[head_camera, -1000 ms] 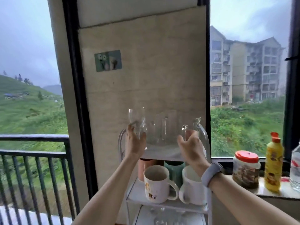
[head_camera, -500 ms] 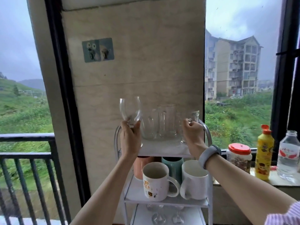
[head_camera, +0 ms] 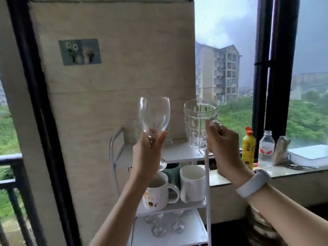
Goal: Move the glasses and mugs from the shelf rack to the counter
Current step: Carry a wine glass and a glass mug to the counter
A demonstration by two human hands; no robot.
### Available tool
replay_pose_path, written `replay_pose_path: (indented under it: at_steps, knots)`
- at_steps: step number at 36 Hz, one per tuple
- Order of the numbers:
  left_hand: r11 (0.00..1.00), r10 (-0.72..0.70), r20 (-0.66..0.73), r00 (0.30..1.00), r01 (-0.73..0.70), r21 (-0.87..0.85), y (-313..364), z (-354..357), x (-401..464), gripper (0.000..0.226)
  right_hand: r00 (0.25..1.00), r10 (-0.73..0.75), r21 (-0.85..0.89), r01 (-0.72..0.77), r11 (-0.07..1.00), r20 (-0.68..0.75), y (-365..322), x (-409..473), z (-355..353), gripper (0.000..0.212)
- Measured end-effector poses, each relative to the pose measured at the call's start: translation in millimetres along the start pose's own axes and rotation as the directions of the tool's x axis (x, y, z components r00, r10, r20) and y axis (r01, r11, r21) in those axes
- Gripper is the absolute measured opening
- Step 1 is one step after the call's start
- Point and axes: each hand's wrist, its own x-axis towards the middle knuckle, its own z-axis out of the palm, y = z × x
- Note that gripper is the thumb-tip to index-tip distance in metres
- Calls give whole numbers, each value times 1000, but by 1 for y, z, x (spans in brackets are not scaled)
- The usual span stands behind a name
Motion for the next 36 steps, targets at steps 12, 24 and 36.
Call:
replay_pose_path:
  at_steps: [12, 24, 36]
  knots:
    - [977, 8, 322, 947, 61, -204, 35, 148, -105, 35, 997, -45, -476, 7, 879, -68, -24, -75, -187, 63]
    - [888, 213, 690, 692, 157, -432, 191, 355, -312, 16, 896, -70, -772, -336, 539, -438, -108, -189, -489, 53]
    - [801, 432, 821, 374, 259, -539, 393, 506, -509, 24, 692, -224, -715, -585, 384, -686, -231, -288, -741, 57]
